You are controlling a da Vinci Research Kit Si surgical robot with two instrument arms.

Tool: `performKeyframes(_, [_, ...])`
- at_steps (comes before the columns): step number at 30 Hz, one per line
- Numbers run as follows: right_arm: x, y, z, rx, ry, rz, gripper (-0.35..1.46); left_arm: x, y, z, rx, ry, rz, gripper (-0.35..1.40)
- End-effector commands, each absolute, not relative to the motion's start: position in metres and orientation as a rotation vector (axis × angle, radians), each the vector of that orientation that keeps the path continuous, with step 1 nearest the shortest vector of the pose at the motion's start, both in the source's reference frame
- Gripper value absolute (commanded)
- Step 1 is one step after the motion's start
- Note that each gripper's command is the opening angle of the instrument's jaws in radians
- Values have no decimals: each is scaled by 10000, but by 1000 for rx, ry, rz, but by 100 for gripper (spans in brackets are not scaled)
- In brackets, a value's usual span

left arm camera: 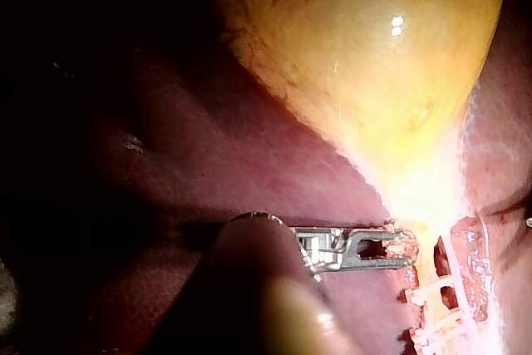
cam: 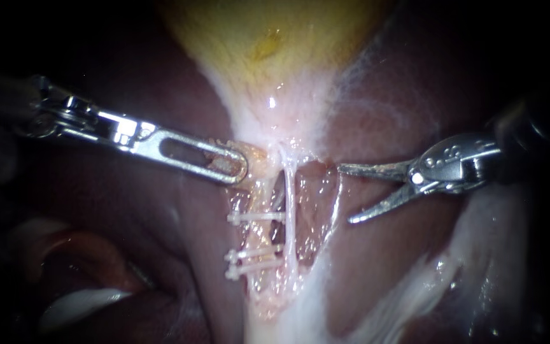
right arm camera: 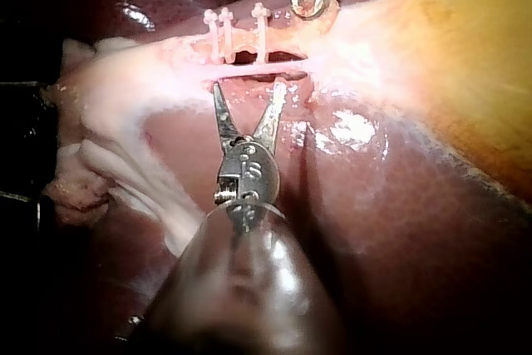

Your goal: Go to the cutting position left tube

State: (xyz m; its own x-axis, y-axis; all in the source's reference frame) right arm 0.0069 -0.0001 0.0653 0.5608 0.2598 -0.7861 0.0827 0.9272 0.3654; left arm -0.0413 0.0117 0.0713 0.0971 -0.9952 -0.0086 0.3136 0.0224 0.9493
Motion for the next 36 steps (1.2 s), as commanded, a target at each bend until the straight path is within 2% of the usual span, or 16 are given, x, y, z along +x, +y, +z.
performKeyframes(1, [69, -1, 653, 386, 977, 107, 144, -411, 117, 712, 1012, -906, -1267, -35])
performKeyframes(18, [69, 0, 653, 386, 977, 107, 144, -367, 130, 644, 1059, -925, -1268, -35])
performKeyframes(29, [73, -2, 652, 390, 980, 99, 144, -368, 126, 630, 1062, -933, -1274, -35])
performKeyframes(36, [86, -15, 662, 419, 982, 110, 144, -368, 125, 630, 1061, -933, -1274, -35])
